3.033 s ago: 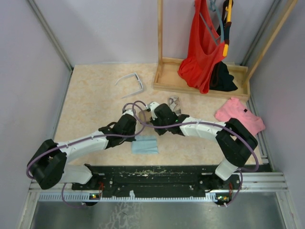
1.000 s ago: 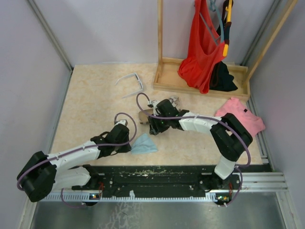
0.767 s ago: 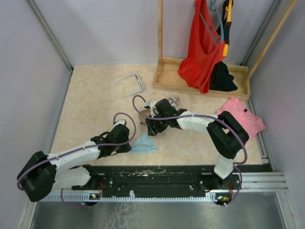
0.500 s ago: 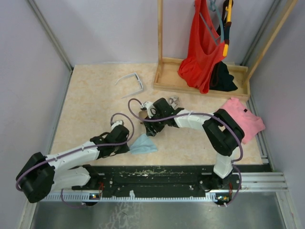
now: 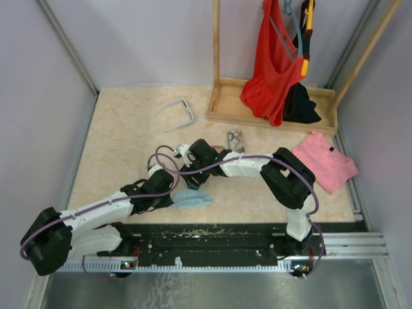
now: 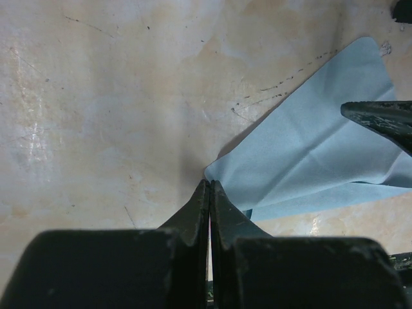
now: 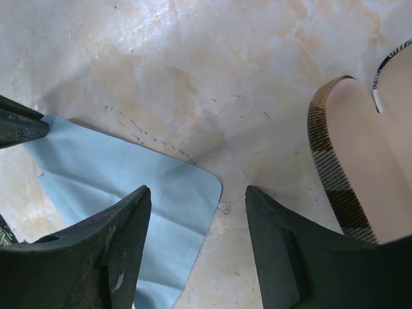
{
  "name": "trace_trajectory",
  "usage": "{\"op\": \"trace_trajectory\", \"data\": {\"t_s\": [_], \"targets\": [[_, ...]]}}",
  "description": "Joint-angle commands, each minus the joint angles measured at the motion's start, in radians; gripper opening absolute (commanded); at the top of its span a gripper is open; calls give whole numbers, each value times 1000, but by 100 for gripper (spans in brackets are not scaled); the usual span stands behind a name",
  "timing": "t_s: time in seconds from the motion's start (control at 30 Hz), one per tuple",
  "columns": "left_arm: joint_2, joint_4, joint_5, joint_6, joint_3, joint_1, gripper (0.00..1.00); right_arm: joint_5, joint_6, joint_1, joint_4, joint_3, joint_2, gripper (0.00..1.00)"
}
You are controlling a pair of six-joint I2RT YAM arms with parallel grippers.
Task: Organize the sunglasses
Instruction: Adjust the glasses cleaning cloth at the center of the board.
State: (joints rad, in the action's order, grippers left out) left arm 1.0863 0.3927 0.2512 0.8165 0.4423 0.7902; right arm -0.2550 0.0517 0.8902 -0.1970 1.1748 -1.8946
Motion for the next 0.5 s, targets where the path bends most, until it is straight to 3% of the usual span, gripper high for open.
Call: {"op": "trace_trajectory", "data": {"t_s": [0.0, 0.3, 0.47], "targets": [[0, 32, 12, -6, -5, 4, 1, 64, 14, 20, -31, 79, -33, 61], [-15, 26, 11, -14, -6, 3, 1, 172, 23, 81, -162, 136, -76, 59], [-17, 24, 14, -18, -4, 4, 1, 149, 11, 102, -203, 142, -87, 54]]}}
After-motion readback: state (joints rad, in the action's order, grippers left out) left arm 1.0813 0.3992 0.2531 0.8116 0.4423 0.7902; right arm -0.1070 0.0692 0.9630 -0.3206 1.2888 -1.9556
